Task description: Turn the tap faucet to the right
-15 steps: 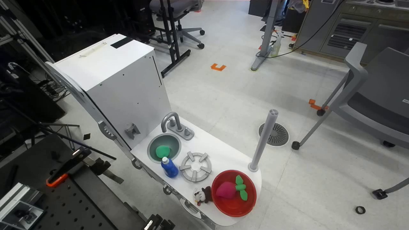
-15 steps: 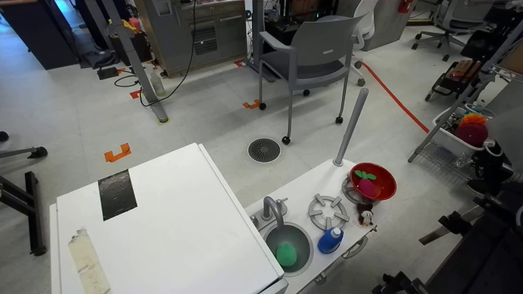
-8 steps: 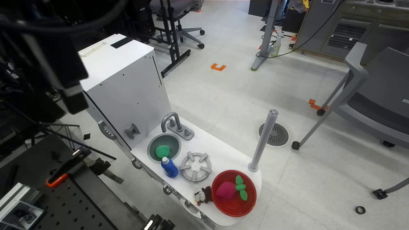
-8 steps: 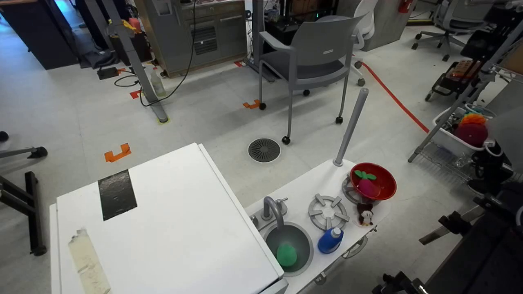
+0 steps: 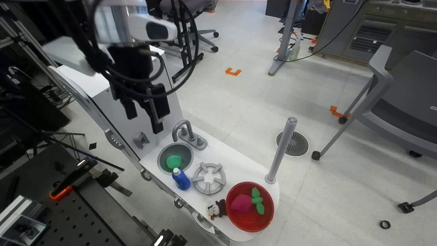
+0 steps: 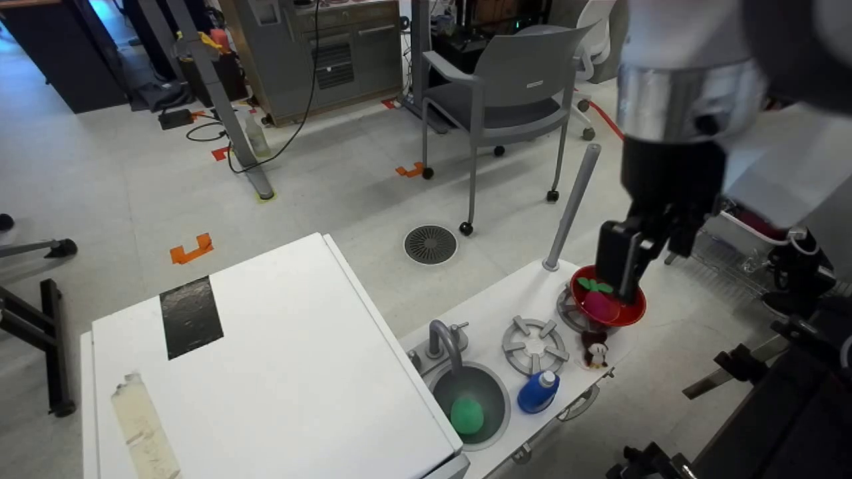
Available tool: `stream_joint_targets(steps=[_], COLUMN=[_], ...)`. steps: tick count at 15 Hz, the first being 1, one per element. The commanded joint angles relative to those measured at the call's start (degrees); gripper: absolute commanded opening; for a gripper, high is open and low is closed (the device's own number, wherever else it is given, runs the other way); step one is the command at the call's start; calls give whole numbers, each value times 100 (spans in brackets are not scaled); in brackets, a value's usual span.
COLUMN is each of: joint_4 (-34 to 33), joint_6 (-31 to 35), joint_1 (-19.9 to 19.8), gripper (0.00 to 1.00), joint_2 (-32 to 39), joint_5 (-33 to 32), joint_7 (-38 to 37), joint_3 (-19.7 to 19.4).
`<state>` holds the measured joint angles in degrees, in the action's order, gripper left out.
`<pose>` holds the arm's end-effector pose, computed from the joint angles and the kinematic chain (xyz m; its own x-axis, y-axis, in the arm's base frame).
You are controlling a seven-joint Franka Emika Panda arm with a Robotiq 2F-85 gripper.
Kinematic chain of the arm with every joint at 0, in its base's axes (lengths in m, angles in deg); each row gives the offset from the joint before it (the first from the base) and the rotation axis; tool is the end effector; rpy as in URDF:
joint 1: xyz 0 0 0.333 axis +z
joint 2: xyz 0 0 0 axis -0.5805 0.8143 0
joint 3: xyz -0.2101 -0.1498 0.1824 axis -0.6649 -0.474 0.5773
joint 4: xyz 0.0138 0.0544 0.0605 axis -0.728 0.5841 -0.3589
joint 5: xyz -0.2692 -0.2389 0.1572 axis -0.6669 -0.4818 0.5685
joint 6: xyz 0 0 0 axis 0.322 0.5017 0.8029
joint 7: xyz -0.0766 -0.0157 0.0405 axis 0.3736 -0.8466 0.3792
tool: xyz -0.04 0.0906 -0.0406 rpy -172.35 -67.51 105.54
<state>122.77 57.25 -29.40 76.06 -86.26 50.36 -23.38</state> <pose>0.5322 0.0765 0.2096 0.9576 0.0198 -0.2875 0.0656 -0.9865 0.1503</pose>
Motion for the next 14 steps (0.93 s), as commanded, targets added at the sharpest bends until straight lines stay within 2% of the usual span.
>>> stream_joint_targets(steps=[1,8,14], joint_4=[-814,-2188,-3336], joint_6=[252,367,473], joint_1=[137,549,685], gripper=[100,100,100], joint_2=[1275,3148,4094], joint_5=[78,20,194], joint_7=[-59,-386,-388], joint_3=[-52,-375,-294])
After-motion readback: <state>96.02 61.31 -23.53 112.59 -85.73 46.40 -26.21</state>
